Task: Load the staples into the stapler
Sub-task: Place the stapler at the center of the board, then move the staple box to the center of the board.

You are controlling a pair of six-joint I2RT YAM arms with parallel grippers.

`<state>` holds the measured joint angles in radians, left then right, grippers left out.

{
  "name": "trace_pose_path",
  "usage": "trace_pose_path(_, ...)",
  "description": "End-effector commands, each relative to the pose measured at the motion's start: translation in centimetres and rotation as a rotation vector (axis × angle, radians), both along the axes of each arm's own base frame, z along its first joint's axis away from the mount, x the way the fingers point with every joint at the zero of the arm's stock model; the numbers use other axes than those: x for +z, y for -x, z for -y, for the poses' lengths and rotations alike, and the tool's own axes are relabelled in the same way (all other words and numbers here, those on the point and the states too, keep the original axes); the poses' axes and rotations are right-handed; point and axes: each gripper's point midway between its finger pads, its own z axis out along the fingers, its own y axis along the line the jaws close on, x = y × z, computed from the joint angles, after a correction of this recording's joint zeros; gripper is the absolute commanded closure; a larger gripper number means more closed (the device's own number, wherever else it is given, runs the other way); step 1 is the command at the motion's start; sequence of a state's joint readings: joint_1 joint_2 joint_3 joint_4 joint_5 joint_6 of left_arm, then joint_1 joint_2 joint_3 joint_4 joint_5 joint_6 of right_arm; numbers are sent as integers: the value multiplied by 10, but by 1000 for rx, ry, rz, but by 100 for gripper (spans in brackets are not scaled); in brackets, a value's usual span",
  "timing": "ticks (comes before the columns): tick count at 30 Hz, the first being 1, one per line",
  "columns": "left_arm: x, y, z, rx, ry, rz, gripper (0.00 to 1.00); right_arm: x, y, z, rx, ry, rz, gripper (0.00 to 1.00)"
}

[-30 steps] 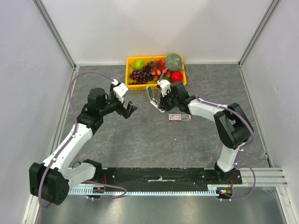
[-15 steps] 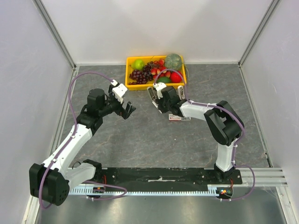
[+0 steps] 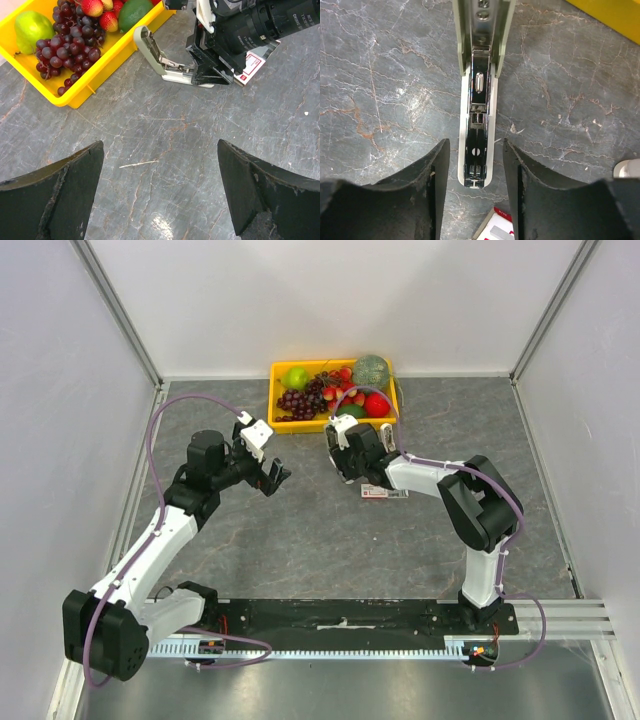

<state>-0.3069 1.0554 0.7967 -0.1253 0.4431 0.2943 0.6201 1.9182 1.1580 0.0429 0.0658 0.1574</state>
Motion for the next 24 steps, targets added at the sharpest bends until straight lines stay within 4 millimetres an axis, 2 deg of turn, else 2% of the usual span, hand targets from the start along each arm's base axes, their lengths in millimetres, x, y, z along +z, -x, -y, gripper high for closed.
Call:
trace_pose_path(1, 10, -4, -4, 4, -14, 58, 0, 42, -12, -10, 37, -29, 94, 46)
trace_pose_path(3, 8, -3, -4, 2, -16, 55, 0, 60, -11, -9, 55, -29, 133, 44)
trace_pose_path(5, 8, -2, -3, -3, -16, 55, 0, 70, -7, -5, 107, 5, 165, 41)
trace_pose_path(6, 9, -2, -3, -5, -16, 54, 0, 84, -6, -2, 130, 19, 200, 40)
trace_pose_path(8, 9, 0, -1, -20, -14, 56, 0, 88, 2, 4, 215, 72, 217, 37)
trace_pose_path(9, 9, 0, 0, -25, -14, 55, 0, 100, 7, 5, 259, 75, 246, 36)
trace_pose_path(10, 10, 1, 0, -32, -14, 58, 0, 95, 14, 11, 295, 104, 234, 34)
trace_pose_path(12, 10, 2, 2, -46, -11, 56, 0, 101, 24, 18, 403, 153, 266, 29)
trace_pose_path(13, 8, 3, 2, -47, -12, 51, 0, 92, 28, 30, 424, 179, 232, 27)
trace_pose_path(14, 9, 4, 3, -55, -8, 50, 0, 90, 36, 29, 517, 168, 221, 27)
trace_pose_path(15, 9, 5, 4, -56, -6, 50, 0, 88, 39, 35, 548, 175, 203, 27)
trace_pose_path(16, 9, 5, 4, -56, -6, 48, 0, 81, 38, 50, 538, 188, 154, 27)
trace_pose_path(17, 10, 6, 4, -62, -5, 49, 0, 80, 43, 51, 609, 176, 151, 27)
trace_pose_path(19, 11, 8, 3, -65, -6, 51, 0, 70, 46, 68, 632, 186, 78, 26)
trace_pose_path(22, 13, 11, 4, -75, -7, 50, 0, 49, 66, 78, 792, 229, -35, 24)
trace_pose_path(24, 13, 13, 3, -76, -11, 49, 0, 32, 71, 81, 836, 249, -108, 23)
